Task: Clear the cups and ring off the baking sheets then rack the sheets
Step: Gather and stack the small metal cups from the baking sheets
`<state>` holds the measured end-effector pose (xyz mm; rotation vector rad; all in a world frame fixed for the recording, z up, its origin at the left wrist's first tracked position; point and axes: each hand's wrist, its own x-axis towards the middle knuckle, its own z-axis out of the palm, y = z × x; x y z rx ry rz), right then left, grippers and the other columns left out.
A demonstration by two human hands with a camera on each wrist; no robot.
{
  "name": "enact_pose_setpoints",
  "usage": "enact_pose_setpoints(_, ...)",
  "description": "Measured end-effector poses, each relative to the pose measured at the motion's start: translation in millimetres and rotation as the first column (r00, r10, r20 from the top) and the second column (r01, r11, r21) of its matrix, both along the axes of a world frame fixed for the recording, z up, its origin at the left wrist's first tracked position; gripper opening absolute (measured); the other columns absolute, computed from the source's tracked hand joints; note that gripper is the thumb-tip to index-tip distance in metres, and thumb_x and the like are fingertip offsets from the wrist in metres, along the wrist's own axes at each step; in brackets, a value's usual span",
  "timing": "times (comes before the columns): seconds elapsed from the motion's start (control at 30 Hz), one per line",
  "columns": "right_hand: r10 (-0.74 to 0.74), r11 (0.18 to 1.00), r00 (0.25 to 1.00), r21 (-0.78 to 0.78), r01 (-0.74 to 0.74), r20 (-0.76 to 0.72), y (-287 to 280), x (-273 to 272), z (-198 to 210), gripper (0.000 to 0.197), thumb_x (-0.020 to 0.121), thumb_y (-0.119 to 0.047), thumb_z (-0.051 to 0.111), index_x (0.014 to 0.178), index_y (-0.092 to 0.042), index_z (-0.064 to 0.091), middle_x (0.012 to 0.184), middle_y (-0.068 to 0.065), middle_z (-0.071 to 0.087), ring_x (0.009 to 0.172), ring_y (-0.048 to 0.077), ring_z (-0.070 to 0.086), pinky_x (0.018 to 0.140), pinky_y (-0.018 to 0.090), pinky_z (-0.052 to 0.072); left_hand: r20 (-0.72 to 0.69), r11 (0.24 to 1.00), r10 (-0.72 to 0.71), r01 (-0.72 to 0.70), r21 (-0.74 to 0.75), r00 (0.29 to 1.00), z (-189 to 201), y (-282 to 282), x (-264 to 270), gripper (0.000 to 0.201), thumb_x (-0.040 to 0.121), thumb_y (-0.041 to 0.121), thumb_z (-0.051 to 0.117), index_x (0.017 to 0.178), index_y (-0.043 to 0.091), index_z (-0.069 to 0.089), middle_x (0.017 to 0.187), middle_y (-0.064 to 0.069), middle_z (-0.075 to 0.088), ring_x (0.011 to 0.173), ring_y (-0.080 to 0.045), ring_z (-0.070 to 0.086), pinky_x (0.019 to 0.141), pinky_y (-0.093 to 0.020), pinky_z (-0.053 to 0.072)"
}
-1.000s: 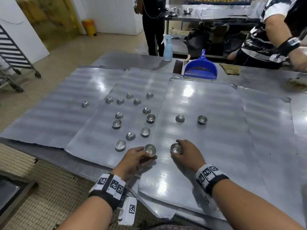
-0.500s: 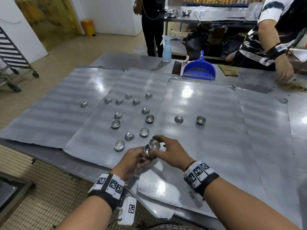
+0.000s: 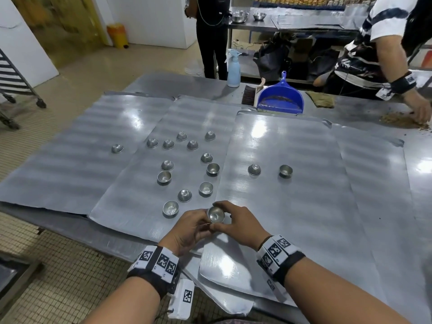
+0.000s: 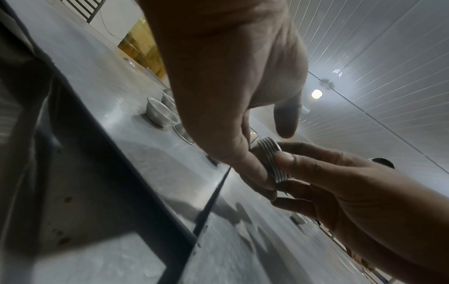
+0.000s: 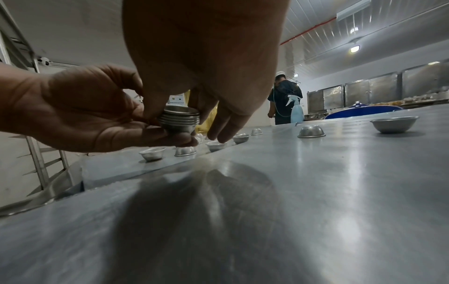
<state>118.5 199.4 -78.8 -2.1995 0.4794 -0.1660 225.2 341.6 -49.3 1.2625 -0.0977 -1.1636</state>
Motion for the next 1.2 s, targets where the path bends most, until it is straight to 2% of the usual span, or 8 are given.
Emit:
enact_pose_setpoints(0.13,-0.071,0.995,0.997,0.062,0.073,-0.034,-0.8,-7.0,2.8,0.085,0.068,-0.065,0.077,0.142,-0.042,0.043,0.133,-0.014,0.062,0.119,0.009,0.059,0.102,0.034,0.048,-0.016,0.997,-0.072,0.072,-0.004,0.997,-5.0,-6.9,12.3,0.022,0.089,-0.003,0.059,0.107,-0.012,0.069,0.107,-0.032,0.071,0.1,-0.034,0.072,0.087,-0.037,0.06)
enact_pose_setpoints(0.2,-0.138,0.986,0.989,0.09,0.142,-0.051,-4.6,-15.9,3.2,0.089,0.068,-0.07,0.076,0.145,-0.042,0.04,0.14,-0.013,0.057,0.125,0.006,0.055,0.104,0.033,0.047,-0.053,0.995,-0.102,0.102,0.0,0.993,-6.8,-13.0,17.6,0.025,0.082,-0.002,0.066,0.105,-0.012,0.069,0.107,-0.032,0.071,0.104,-0.036,0.071,0.091,-0.038,0.059)
enact_pose_setpoints(0.4,-0.41,0.907,0.905,0.058,0.417,-0.113,-36.9,-58.9,-1.4,0.065,0.08,-0.049,0.077,0.137,-0.028,0.055,0.132,-0.003,0.062,0.112,0.011,0.061,0.096,0.028,0.049,-0.071,0.975,-0.219,0.221,0.03,0.973,-11.4,-45.6,18.1,0.036,0.068,0.005,0.083,0.102,-0.006,0.073,0.112,-0.035,0.069,0.107,-0.041,0.07,0.103,-0.048,0.053)
enact_pose_setpoints(0.53,-0.534,0.841,0.832,0.011,0.542,-0.151,-78.3,-80.9,-5.9,0.051,0.082,-0.039,0.077,0.128,-0.023,0.061,0.126,0.0,0.066,0.102,0.012,0.063,0.09,0.023,0.047,-0.051,0.988,-0.148,0.149,0.029,0.988,-7.7,-78.5,9.0,0.02,0.088,-0.005,0.063,0.106,-0.013,0.067,0.103,-0.033,0.071,0.088,-0.031,0.076,0.08,-0.037,0.064)
enact_pose_setpoints(0.6,-0.553,0.829,0.817,-0.006,0.559,-0.162,-101.9,-87.0,-6.0,0.051,0.082,-0.038,0.076,0.128,-0.022,0.062,0.126,0.001,0.066,0.105,0.015,0.064,0.091,0.025,0.047,-0.07,0.99,-0.137,0.139,0.03,0.988,-5.4,-94.5,4.6,0.022,0.091,-0.006,0.059,0.11,-0.015,0.064,0.102,-0.034,0.071,0.09,-0.033,0.076,0.071,-0.035,0.064)
enact_pose_setpoints(0.83,-0.5,0.866,0.843,-0.086,0.493,-0.201,-183.9,-79.9,-2.5,0.057,0.086,-0.037,0.072,0.137,-0.02,0.053,0.135,0.009,0.057,0.118,0.025,0.058,0.098,0.034,0.045,-0.007,0.995,-0.088,0.088,0.054,0.996,8.3,-137.0,-16.6,0.012,0.091,-0.005,0.061,0.098,-0.012,0.067,0.089,-0.026,0.072,0.095,-0.034,0.074,0.074,-0.029,0.062)
enact_pose_setpoints(1.1,-0.399,0.914,0.893,-0.17,0.369,-0.208,-251.0,-36.2,-1.1,0.074,0.087,-0.041,0.07,0.15,-0.017,0.038,0.152,0.01,0.041,0.134,0.029,0.047,0.11,0.04,0.039,0.023,0.993,0.085,-0.086,0.083,0.996,15.9,-143.0,-34.3,0.008,0.089,-0.004,0.063,0.089,-0.007,0.07,0.09,-0.026,0.072,0.093,-0.033,0.073,0.075,-0.029,0.063)
enact_pose_setpoints(1.2,-0.38,0.924,0.894,-0.139,0.356,-0.239,-254.5,-28.5,-5.2,0.075,0.085,-0.039,0.069,0.15,-0.02,0.039,0.152,0.007,0.045,0.135,0.028,0.046,0.112,0.04,0.038,0.017,0.986,0.134,-0.135,0.094,0.991,10.4,-137.3,-33.4,0.01,0.089,-0.004,0.062,0.093,-0.008,0.07,0.096,-0.028,0.073,0.099,-0.035,0.074,0.078,-0.029,0.063)
